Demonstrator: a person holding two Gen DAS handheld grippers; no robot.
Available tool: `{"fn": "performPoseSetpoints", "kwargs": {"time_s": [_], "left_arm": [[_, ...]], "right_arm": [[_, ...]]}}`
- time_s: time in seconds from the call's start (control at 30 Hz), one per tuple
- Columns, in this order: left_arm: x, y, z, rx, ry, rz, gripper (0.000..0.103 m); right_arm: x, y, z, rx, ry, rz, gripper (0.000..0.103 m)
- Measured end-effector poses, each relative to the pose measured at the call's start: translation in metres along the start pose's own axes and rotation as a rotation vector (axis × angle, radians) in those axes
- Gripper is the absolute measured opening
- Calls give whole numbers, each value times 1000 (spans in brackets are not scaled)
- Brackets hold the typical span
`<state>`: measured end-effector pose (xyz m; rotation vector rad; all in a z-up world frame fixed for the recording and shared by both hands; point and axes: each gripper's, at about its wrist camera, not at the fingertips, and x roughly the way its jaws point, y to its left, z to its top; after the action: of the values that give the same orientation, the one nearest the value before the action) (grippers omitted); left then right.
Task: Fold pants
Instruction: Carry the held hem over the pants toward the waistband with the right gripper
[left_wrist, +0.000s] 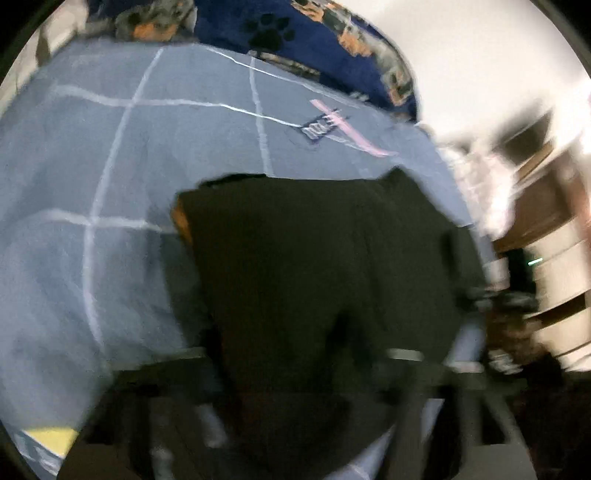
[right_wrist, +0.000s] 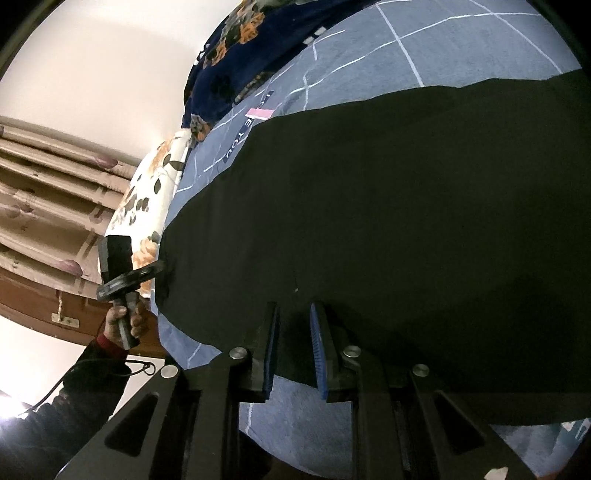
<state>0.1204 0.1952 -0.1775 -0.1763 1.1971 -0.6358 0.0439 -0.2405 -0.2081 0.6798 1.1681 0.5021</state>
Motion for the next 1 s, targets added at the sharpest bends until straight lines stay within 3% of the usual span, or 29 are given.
{"fn": "performPoseSetpoints", "kwargs": {"time_s": [0.1, 0.2, 0.27, 0.4, 0.53, 0.67, 0.77, 0.8, 0.9, 1.0], "left_arm": [[-2, 0, -1, -20, -14, 11, 36], [-17, -8, -3, -55, -73, 20, 20], [-27, -22, -3, -57, -115, 13, 15], [-51, -68, 5, -42, -171, -29, 14], [-56, -134, 19, 5, -172, -98, 14], [-39, -192, 28, 65, -136, -151, 14], [-13, -226, 36, 82, -116, -193, 14], [-4, -233, 39, 84, -114, -194, 14], [19, -241, 41, 54, -110, -234, 16], [36, -247, 43, 38, -114, -251, 21]], "right_arm": [[1, 0, 0, 2, -2, 2, 17], [2, 0, 0, -3, -4, 0, 16], [1, -1, 0, -3, -4, 1, 16], [0, 1, 2, -11, -6, -2, 17], [-7, 11, 4, -31, -42, 39, 21], [-12, 22, 6, -13, -58, 199, 23], [-10, 24, 8, 57, -49, 350, 38], [-9, 22, 9, 88, -52, 401, 44], [-3, 15, 11, 199, -56, 535, 49], [2, 3, 13, 298, -68, 611, 54]]}}
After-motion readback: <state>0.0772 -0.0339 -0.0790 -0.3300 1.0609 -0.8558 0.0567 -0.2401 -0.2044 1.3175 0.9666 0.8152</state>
